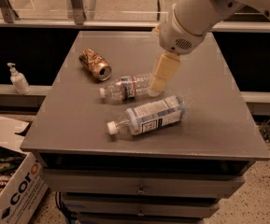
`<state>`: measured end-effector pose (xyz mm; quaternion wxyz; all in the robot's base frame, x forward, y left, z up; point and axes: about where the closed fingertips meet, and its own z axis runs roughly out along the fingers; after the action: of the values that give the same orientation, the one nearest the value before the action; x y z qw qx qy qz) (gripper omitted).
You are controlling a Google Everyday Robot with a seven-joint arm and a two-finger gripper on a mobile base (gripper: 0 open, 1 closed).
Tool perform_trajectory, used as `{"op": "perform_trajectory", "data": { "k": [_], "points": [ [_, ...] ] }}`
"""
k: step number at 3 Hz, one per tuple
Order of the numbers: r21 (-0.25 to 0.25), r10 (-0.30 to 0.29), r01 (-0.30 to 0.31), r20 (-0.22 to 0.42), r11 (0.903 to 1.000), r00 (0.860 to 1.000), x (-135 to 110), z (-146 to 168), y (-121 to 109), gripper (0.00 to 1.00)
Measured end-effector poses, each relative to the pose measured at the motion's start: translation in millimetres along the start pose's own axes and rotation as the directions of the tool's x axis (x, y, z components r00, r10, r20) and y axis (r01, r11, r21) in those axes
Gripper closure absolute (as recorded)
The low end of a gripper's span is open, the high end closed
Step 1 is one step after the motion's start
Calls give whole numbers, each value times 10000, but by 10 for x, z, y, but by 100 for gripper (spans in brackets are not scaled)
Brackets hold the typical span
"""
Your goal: Place water bottle upright
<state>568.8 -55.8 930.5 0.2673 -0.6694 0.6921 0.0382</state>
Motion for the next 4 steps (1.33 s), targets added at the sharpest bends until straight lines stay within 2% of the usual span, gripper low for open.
{"op": "perform_trajectory", "data": {
  "k": [1,2,4],
  "points": [
    [-145,-33,30,-202,9999,9998,7,257,-202,0],
    [-208,-332,321,-552,9993,9979,-26,476,-289,0],
    [-325,-969,929,-1588,9951,9825,-10,828,-272,0]
  ]
}}
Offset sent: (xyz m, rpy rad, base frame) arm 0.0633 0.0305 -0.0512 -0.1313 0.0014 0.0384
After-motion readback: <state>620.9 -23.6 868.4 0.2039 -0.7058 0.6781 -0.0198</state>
